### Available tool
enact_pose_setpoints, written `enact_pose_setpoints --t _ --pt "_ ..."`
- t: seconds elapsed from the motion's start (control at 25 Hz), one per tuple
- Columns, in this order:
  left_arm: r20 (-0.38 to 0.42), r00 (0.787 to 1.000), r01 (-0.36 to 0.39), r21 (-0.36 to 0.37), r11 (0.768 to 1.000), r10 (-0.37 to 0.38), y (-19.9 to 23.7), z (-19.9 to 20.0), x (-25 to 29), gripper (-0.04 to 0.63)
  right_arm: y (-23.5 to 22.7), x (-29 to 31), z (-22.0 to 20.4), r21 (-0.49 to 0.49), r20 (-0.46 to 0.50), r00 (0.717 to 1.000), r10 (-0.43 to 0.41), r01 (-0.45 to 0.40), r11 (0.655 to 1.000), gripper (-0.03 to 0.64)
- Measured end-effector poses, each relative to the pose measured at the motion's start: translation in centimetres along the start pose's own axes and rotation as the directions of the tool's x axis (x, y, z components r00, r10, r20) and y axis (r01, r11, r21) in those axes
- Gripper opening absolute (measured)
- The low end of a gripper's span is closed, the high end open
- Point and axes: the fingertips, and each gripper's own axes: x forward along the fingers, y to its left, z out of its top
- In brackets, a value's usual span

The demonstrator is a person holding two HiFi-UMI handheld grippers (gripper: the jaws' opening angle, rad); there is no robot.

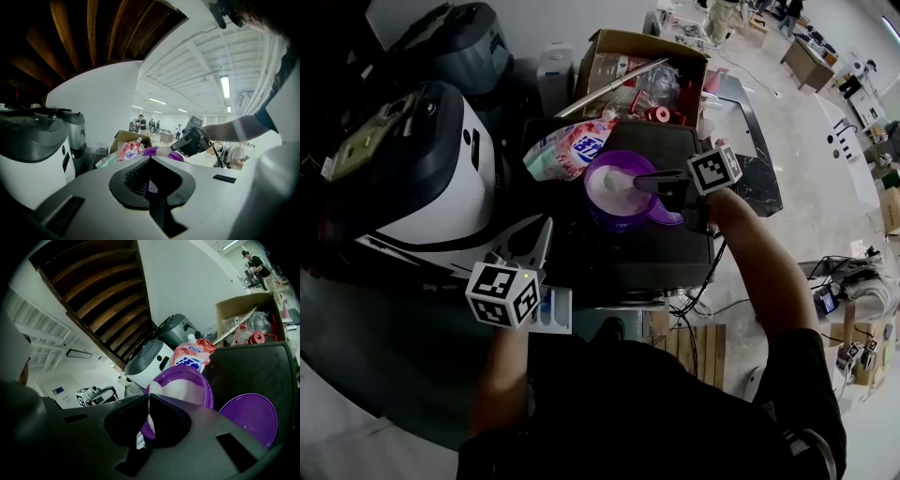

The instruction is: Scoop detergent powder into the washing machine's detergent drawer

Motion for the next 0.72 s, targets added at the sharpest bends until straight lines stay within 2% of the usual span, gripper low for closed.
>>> enact_pose_setpoints --t 0.16,0.36,0.52,0.72 --pt "-0.011 0.999 -0.031 0.014 0.999 0.031 -0.7 -0.1 -0.1 0.009 -0.6 -1.1 0.0 0.062 0.098 0.995 0.023 -0.03 0.998 0.021" --pt "-0.03 0.996 -0.089 0.03 0.996 0.09 -1.2 0.1 -1.3 0.008 -0.4 -1.8 0.5 0.037 0.19 0.978 0.089 -0.098 0.994 0.021" --pt "-0.041 0.99 -0.134 0.034 0.99 0.135 -1.1 0.2 -2.6 0.009 -0.3 -2.3 0.6 0.082 0.256 0.961 0.109 -0.134 0.988 0.021" --pt "-0.05 0.985 -0.167 0.029 0.986 0.168 -0.5 0.1 -3.7 0.009 -0.6 -2.9 1.0 0.077 0.307 0.945 0.116 -0.146 0.986 0.021"
